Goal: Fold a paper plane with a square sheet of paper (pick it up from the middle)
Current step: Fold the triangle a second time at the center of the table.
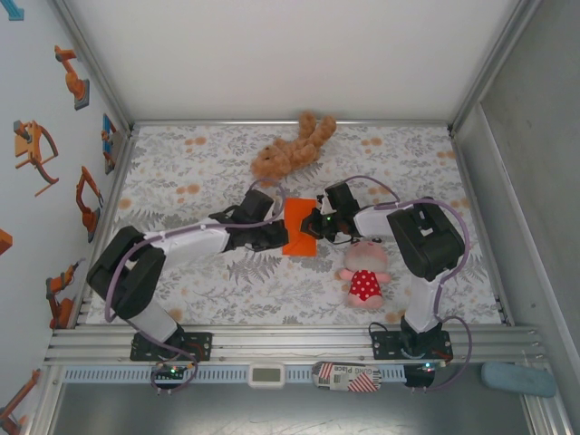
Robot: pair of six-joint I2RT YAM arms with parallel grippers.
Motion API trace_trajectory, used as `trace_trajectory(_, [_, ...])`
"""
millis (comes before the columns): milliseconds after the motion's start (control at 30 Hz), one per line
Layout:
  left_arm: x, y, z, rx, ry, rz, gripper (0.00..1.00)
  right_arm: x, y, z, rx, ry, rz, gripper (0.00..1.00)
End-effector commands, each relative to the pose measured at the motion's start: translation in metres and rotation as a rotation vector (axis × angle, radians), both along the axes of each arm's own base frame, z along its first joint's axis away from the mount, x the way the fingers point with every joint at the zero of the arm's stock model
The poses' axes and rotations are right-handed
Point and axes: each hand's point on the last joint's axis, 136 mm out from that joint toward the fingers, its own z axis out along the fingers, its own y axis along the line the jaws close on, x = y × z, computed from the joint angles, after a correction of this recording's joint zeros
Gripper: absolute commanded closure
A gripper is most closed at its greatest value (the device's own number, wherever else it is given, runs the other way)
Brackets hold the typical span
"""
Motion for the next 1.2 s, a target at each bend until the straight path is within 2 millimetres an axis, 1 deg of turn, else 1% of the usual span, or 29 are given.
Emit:
trace_trajectory(0, [0.007,-0.007,-0.016,0.019,0.036,0.01,0.95,-0.033,-0.041,-0.066,-0.224,0.169,-0.044,1.0])
trace_trajectory(67, [0.011,-0.002,-0.025,0.049,0.044,0.032,0.97,-0.033,-0.041,-0.064,-0.221,0.165,-0.044,1.0])
trace_trajectory(133, [0.011,0.0,-0.033,0.058,0.069,0.04,0.98,-0.03,-0.039,-0.061,-0.215,0.155,-0.041,1.0])
trace_trajectory(267, [0.004,0.008,-0.052,0.087,0.122,0.056,1.0,-0.026,-0.036,-0.055,-0.206,0.142,-0.032,1.0])
trace_trajectory(400, [-0.004,0.017,-0.068,0.127,0.161,0.07,1.0,-0.018,-0.029,-0.04,-0.179,0.105,-0.014,1.0])
trace_trajectory(467, [-0.008,0.021,-0.074,0.138,0.177,0.079,1.0,-0.011,-0.024,-0.025,-0.16,0.063,0.002,1.0])
trace_trajectory(633, [-0.014,0.026,-0.08,0.153,0.198,0.084,1.0,0.008,-0.008,0.037,-0.089,-0.083,0.063,1.0])
trace_trajectory(667, [-0.014,0.027,-0.08,0.153,0.198,0.085,1.0,0.008,-0.006,0.046,-0.077,-0.1,0.074,1.0])
trace_trajectory(733, [-0.015,0.028,-0.08,0.156,0.201,0.086,1.0,0.006,-0.002,0.055,-0.056,-0.116,0.093,1.0])
trace_trajectory(833, [-0.015,0.027,-0.08,0.156,0.201,0.085,1.0,-0.005,0.003,0.053,-0.048,-0.101,0.117,1.0])
trace_trajectory(1000, [-0.015,0.027,-0.08,0.157,0.203,0.084,1.0,-0.023,0.014,0.036,-0.056,-0.059,0.151,1.0])
trace_trajectory(1167, [-0.015,0.028,-0.08,0.162,0.201,0.085,1.0,-0.028,0.022,0.024,-0.056,-0.032,0.167,1.0])
